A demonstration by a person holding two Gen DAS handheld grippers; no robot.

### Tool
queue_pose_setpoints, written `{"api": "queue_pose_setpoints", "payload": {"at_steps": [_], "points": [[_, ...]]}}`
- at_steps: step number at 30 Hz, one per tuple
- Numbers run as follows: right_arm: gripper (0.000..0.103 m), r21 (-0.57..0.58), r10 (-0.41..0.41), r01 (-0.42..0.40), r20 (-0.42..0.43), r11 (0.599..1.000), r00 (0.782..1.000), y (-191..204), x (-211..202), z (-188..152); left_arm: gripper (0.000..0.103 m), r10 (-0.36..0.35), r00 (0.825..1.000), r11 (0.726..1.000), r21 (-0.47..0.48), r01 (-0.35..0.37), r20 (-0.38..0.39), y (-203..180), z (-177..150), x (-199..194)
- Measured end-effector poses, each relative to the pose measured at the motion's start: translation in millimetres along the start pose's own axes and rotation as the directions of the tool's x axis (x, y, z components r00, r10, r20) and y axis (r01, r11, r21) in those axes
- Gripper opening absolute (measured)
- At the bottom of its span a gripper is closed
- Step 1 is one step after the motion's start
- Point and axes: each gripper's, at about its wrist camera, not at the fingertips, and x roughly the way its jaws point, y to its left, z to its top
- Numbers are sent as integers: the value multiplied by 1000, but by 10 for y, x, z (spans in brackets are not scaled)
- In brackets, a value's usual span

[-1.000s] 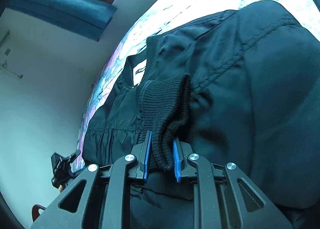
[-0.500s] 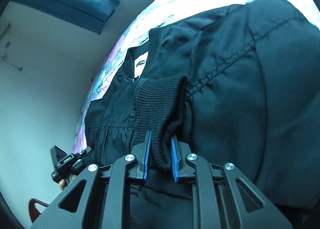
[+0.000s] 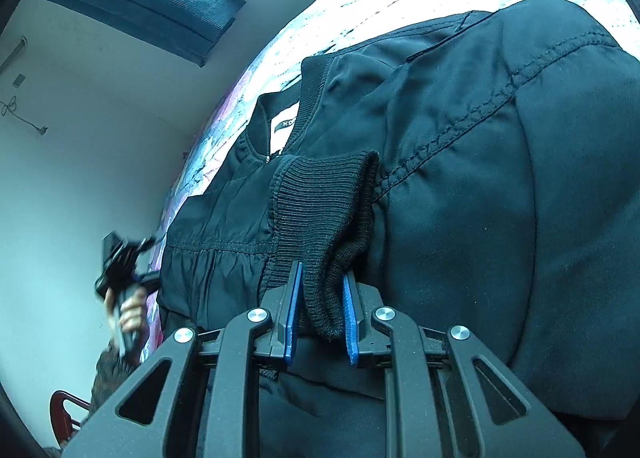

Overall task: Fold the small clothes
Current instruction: 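Grasp the jacket edge with the left tool and release it while the right tool holds the cuff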

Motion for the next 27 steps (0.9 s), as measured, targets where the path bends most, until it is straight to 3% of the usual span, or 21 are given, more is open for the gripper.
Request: {"api": "queue_pose_setpoints", "payload": {"at_steps": [4, 6, 8, 10, 15, 18, 22, 24, 25, 26, 27], "points": [[18, 3, 6, -6, 3, 1000, 1000, -19, 1, -7, 65, -36, 999, 999, -17, 36, 2, 32, 261, 170], [18, 6, 11, -11, 4, 1000, 1000, -36, -2, -10, 51, -27, 999, 1000, 12, 27, -19, -22, 287, 258], [19, 7, 15, -15, 6, 1000, 1000, -43, -9, -13, 23, -3, 999, 999, 37, 4, -41, -72, 272, 351], [19, 6, 17, -17, 7, 1000, 1000, -53, -17, -17, 6, 26, 999, 997, 68, -23, -47, -117, 251, 414], [19, 2, 16, -16, 10, 1000, 1000, -59, -35, -27, 2, 134, 990, 976, 166, -138, 34, -226, 373, 399], [19, 5, 22, -22, 9, 1000, 1000, -78, -43, -34, 2, 135, 991, 975, 177, -134, 4, -122, 394, 436], [19, 5, 26, -26, 10, 1000, 1000, -86, -68, -37, 7, -36, 999, 980, 194, 41, -31, -172, 396, 261], [19, 5, 25, -25, 10, 1000, 1000, -88, -70, -39, 36, -84, 996, 982, 167, 89, -34, -150, 424, 174], [20, 5, 26, -26, 11, 1000, 1000, -86, -71, -44, 58, -96, 995, 984, 146, 100, -31, -118, 426, 145], [20, 6, 28, -28, 12, 1000, 1000, -91, -77, -44, 66, -100, 994, 986, 131, 104, -34, -86, 420, 128], [20, 6, 29, -29, 11, 1000, 1000, -94, -79, -44, 66, -109, 993, 987, 110, 114, -48, -54, 398, 130]]}}
